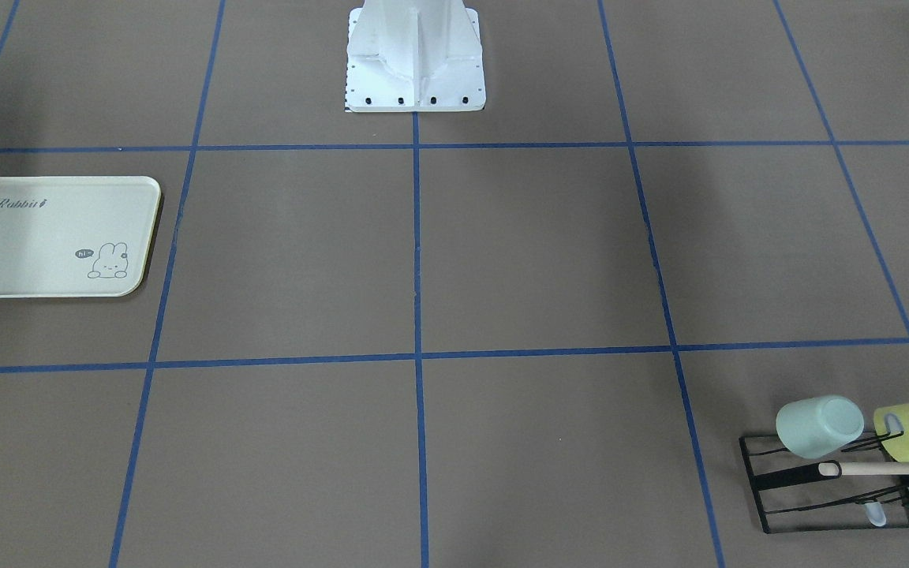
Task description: Left arm grabs green cup and hands to right arm on tray
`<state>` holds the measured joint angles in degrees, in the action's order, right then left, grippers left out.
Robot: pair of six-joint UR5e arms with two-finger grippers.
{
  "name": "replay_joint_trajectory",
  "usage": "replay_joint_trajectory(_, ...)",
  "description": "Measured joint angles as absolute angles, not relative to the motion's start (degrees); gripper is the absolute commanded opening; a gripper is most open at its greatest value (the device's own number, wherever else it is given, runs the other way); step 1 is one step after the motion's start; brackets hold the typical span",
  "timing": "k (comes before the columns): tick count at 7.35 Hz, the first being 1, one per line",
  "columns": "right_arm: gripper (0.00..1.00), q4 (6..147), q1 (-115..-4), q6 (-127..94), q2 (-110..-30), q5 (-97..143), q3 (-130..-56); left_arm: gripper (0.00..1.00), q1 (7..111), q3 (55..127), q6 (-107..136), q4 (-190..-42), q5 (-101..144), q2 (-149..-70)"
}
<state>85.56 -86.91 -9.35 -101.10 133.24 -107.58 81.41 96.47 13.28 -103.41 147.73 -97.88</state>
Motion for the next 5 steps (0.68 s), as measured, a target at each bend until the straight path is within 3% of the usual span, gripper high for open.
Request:
replay_joint_trajectory(2, 1.0, 80.9, -86.85, -9.16, -101.08, 133.79, -104.43, 0.99, 75.77, 92.08, 17.49, -102.38, 136.17, -108.49)
replay_joint_trajectory(5, 1.0, 78.41, -86.81, -8.97, -101.14, 134.74, -102.99, 0.99, 71.54, 78.04, 18.11, -100.54, 126.46, -121.66)
